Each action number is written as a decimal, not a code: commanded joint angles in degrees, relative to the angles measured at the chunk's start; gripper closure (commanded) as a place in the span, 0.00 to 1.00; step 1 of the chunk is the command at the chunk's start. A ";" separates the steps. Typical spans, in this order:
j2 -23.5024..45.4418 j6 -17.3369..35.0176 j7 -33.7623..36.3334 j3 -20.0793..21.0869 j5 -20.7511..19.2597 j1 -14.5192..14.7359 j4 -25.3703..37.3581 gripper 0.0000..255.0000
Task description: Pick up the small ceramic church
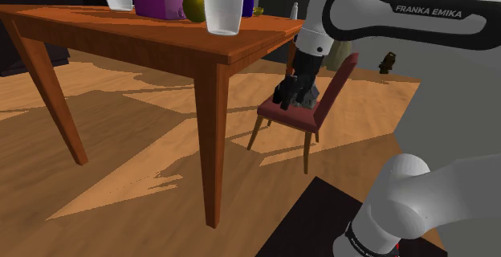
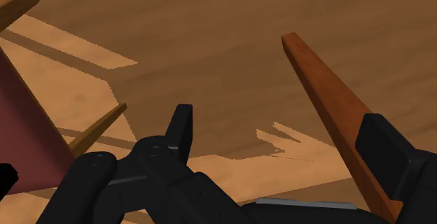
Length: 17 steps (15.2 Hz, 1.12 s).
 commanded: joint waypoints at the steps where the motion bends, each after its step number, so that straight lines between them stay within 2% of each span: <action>1: 0.00 0.00 0.00 0.00 0.00 0.00 0.00 0.00; 10: 5.17 23.57 9.04 2.73 -8.27 -8.52 -7.92 0.00; 17: 12.42 40.61 19.52 5.55 -17.27 -17.90 -9.92 0.00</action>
